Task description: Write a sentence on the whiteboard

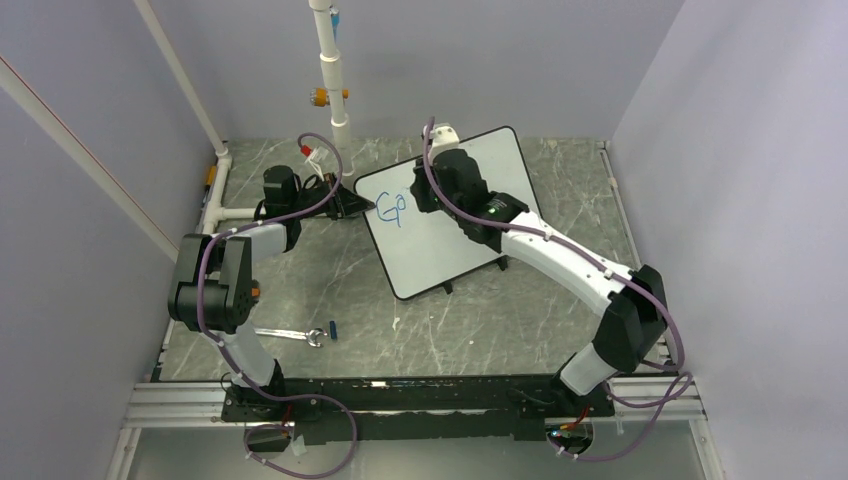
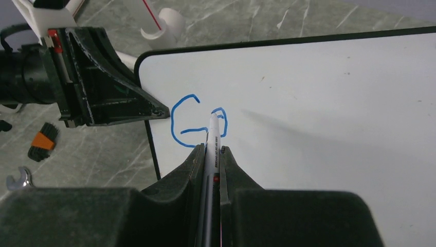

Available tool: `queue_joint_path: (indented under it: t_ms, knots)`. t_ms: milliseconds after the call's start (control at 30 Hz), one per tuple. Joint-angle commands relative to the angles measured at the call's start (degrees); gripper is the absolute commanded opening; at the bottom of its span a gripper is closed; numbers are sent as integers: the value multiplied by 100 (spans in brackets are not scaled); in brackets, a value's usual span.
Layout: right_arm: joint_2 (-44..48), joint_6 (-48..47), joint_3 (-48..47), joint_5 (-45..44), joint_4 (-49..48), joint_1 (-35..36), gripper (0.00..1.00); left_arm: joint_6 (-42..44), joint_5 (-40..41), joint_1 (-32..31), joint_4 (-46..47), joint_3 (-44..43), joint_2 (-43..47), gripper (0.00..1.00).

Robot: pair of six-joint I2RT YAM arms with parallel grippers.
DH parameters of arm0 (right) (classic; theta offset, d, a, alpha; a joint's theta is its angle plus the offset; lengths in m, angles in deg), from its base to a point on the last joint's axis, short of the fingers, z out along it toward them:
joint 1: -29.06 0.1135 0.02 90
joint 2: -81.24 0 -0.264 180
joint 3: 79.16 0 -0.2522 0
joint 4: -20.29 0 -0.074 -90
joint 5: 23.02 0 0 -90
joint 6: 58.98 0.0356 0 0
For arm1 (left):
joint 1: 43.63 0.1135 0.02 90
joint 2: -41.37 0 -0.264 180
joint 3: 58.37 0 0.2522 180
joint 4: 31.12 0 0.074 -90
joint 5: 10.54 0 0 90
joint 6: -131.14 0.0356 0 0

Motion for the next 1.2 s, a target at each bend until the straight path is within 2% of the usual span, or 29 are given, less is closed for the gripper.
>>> queue_joint_path:
  t_ms: [0, 867, 1167]
  knots:
    - [138, 13, 52, -341, -79, -55, 0, 598, 149, -31, 132, -187, 175, 0]
    - [-689, -170, -604, -698, 29, -88, 0, 682, 159, -30, -60, -275, 183, 0]
    - [-798, -202, -488, -692, -5, -87, 0, 706, 158, -32, -93, -290, 188, 0]
